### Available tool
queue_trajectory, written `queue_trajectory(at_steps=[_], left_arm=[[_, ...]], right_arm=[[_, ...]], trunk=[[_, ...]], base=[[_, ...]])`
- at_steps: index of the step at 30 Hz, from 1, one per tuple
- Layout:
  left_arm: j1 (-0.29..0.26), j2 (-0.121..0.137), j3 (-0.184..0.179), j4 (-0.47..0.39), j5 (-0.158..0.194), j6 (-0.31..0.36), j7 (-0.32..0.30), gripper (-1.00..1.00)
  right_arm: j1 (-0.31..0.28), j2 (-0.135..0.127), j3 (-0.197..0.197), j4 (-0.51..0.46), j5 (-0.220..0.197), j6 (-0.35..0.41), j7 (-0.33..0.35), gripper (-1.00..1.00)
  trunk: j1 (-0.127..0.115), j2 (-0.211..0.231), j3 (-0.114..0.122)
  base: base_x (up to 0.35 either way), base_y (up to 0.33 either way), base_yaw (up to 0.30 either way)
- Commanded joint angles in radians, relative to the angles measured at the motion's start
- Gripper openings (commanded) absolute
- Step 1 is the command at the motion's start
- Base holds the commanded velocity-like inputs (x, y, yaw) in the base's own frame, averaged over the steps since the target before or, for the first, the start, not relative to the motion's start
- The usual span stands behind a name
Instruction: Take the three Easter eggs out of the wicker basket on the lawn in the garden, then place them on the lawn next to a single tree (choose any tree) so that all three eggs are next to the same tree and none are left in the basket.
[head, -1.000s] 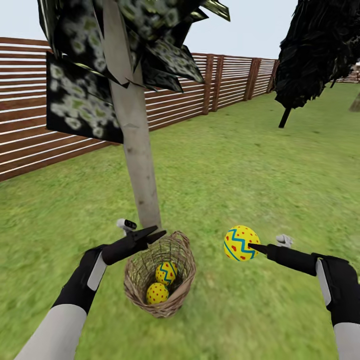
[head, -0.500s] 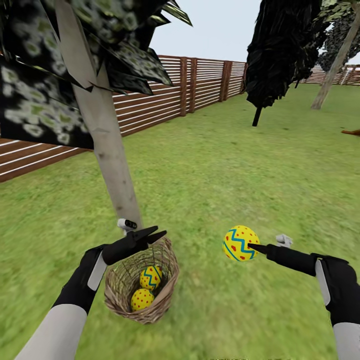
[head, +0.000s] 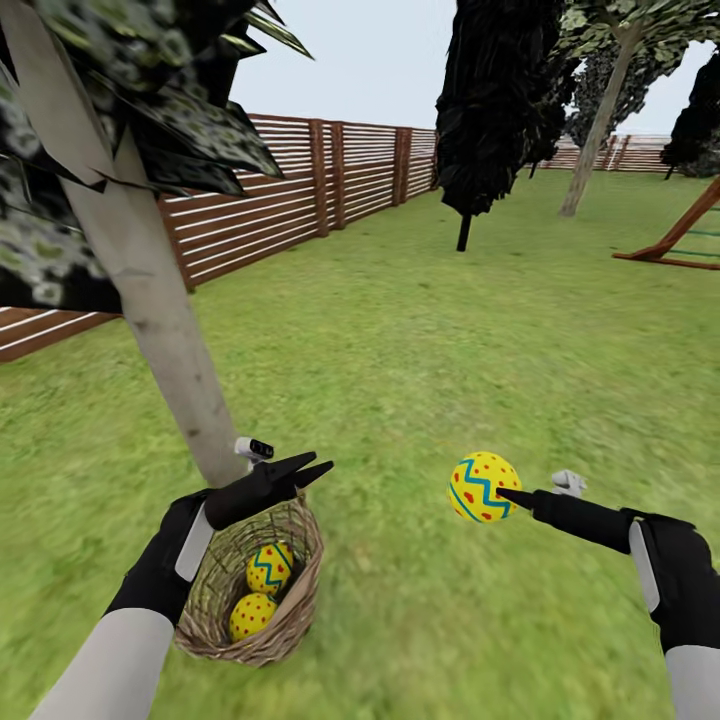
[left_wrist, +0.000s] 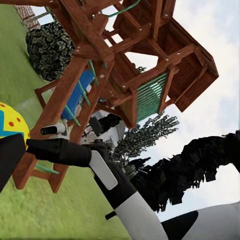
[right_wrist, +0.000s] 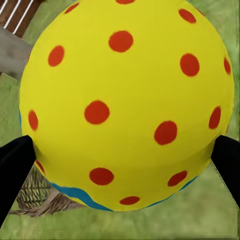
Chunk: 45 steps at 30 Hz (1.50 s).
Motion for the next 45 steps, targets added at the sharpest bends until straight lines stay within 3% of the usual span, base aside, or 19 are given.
queue_trajectory(at_steps=[1,37,40,42,45], left_arm=[[0.0,-0.001,0.002,0.0,-0.002,0.01,-0.004,1.0],[0.0,0.0,0.002,0.0,-0.003,0.01,-0.004,1.0],[0.0,0.0,0.002,0.0,-0.003,0.01,-0.004,1.0],[0.0,0.0,0.002,0.0,-0.003,0.01,-0.004,1.0],[0.0,0.001,0.003,0.0,-0.003,0.01,-0.004,1.0]], right_arm=[[-0.001,0.0,-0.002,0.0,0.004,0.006,0.005,-1.0],[-0.001,0.001,-0.002,0.017,-0.005,-0.027,-0.003,-1.0],[0.0,0.004,0.004,0.07,-0.001,-0.029,-0.003,-1.0],[0.0,0.04,0.037,0.179,0.008,-0.079,-0.018,-1.0],[0.0,0.078,0.062,0.274,0.027,-0.154,-0.112,-1.0]], trunk=[[0.0,0.0,0.0],[0.0,0.0,0.023],[0.0,0.0,0.023],[0.0,0.0,0.023],[0.0,0.0,0.021]], base=[[0.0,0.0,-0.277],[0.037,0.0,-0.148],[0.0,0.0,-0.187],[0.0,0.0,-0.275],[0.0,0.0,-0.274]])
